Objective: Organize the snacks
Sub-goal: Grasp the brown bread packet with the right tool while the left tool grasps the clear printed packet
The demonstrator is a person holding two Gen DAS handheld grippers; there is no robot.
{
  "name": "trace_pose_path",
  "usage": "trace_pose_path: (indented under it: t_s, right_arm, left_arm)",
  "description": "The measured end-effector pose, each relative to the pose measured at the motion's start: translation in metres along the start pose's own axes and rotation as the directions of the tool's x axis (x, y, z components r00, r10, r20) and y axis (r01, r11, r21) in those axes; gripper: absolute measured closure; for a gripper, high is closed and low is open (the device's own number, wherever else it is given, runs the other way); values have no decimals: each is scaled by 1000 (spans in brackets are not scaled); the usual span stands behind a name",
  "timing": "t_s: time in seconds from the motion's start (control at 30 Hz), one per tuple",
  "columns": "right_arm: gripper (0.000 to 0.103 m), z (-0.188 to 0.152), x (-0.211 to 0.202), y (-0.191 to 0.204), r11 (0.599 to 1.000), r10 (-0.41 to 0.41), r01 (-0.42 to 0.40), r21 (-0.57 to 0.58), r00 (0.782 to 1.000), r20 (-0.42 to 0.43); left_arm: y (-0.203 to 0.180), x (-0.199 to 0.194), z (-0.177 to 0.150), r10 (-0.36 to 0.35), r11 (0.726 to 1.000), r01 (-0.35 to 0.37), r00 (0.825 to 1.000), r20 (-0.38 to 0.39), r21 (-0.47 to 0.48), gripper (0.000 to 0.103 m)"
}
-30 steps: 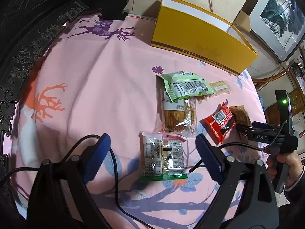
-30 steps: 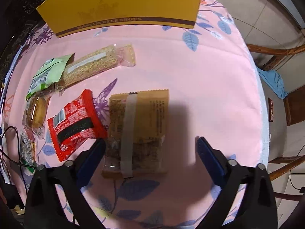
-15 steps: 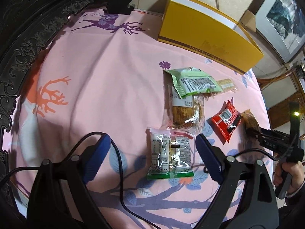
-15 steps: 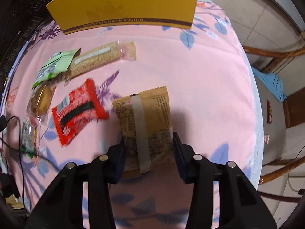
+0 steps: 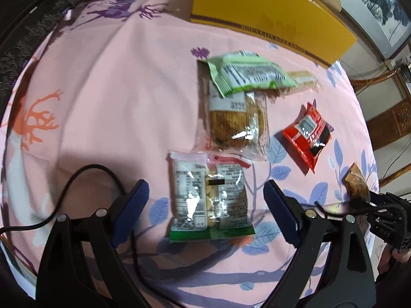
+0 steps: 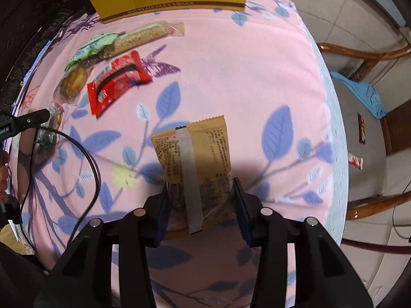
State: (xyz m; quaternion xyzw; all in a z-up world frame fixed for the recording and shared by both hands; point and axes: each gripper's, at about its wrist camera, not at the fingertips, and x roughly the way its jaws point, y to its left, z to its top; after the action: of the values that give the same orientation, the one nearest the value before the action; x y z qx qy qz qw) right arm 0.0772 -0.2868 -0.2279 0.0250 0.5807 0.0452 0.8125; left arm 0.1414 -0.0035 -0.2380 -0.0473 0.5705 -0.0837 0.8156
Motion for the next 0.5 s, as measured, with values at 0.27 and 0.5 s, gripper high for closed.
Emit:
trace_pose_path:
  t_s: [0.27, 0.5]
  right_arm:
    - [57, 4, 3, 3, 1000, -13, 13, -3, 1000, 1]
    - [57, 4, 4, 6, 1000, -18, 18, -9, 1000, 3]
  left_arm:
    - [-11, 15, -7, 42, 998, -41, 999, -31, 45, 11]
    - [-16, 18, -8, 78, 994, -75, 996, -36, 73, 11]
